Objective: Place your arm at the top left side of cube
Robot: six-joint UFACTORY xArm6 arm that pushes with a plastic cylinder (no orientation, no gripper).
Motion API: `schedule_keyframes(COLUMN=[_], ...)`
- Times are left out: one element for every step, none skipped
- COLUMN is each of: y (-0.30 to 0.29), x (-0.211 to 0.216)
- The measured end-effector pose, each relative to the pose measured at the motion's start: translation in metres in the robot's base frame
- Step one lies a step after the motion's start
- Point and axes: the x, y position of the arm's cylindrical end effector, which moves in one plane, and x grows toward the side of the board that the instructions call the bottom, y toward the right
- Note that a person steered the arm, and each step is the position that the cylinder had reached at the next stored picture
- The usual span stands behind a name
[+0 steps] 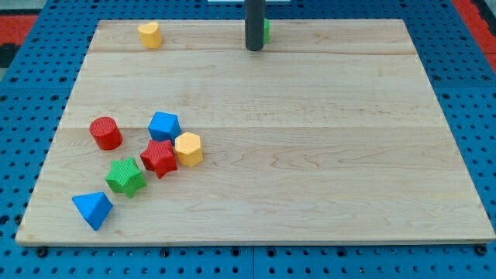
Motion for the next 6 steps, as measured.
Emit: schedule_keyframes(y=[0.000,0.000,-0.012,-0.088,-0.155,-0.192], x=[0.000,0.001,0.024,0.047,0.092,0.137])
